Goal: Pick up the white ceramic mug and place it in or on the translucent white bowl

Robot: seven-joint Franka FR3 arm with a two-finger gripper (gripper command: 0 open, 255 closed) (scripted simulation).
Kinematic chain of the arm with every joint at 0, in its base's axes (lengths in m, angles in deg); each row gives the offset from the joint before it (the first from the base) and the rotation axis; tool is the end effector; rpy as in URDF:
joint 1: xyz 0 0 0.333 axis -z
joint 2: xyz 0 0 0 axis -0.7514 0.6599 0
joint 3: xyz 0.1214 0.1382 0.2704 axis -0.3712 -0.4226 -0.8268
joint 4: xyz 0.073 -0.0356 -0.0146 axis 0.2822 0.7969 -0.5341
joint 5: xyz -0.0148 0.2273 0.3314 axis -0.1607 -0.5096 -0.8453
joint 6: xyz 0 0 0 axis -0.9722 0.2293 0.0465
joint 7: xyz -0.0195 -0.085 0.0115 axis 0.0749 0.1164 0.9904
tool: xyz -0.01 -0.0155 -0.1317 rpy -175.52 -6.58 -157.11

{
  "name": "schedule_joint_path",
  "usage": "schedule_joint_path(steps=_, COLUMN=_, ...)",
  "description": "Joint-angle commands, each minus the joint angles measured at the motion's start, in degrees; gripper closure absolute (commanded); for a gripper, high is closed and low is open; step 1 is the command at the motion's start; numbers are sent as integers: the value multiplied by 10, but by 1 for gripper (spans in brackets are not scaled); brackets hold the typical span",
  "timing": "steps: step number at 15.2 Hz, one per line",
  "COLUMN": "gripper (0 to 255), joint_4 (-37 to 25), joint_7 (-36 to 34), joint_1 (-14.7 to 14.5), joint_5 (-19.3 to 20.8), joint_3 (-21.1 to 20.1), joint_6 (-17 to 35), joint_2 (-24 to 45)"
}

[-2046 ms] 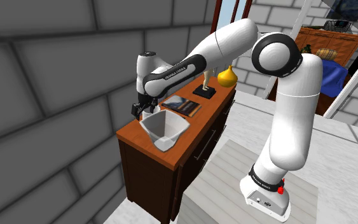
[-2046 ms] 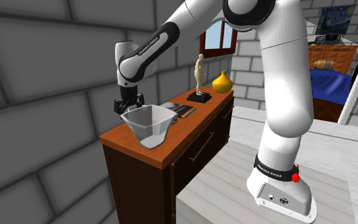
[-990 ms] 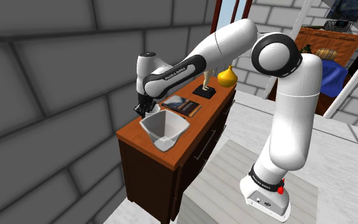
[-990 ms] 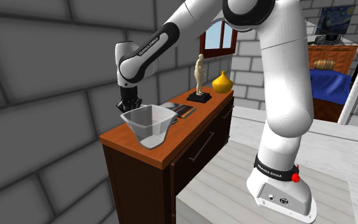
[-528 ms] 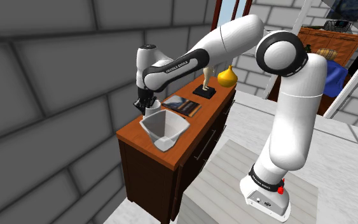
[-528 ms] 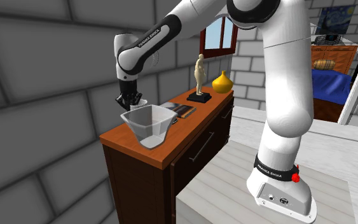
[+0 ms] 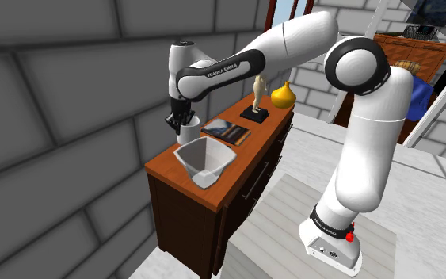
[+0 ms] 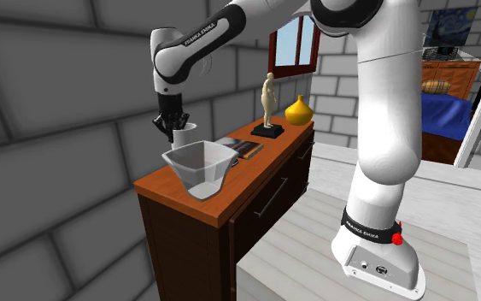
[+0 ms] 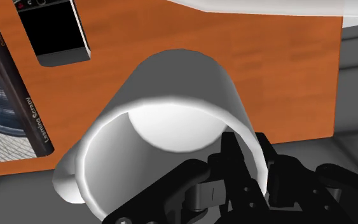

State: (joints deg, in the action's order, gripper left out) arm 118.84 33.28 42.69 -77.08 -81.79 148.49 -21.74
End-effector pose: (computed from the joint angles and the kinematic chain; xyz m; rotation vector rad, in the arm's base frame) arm 0.6158 0.1654 0.3995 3.1151 -0.0413 0.1776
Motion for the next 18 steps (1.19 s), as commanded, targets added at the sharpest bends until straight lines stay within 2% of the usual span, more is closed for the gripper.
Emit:
schedule_joint_path(steps=1, gripper=255, joint_4=-6, joint_7=2, joint_1=0, joint_5=-2, joint_3=-1, joint_6=-14, joint_2=-8)
schedule_joint_path(steps=18, gripper=255, joint_4=-107, joint_7=13, joint_1=0, joint_5=-12, joint_3=-3, joint_6=-138, joint_2=-32)
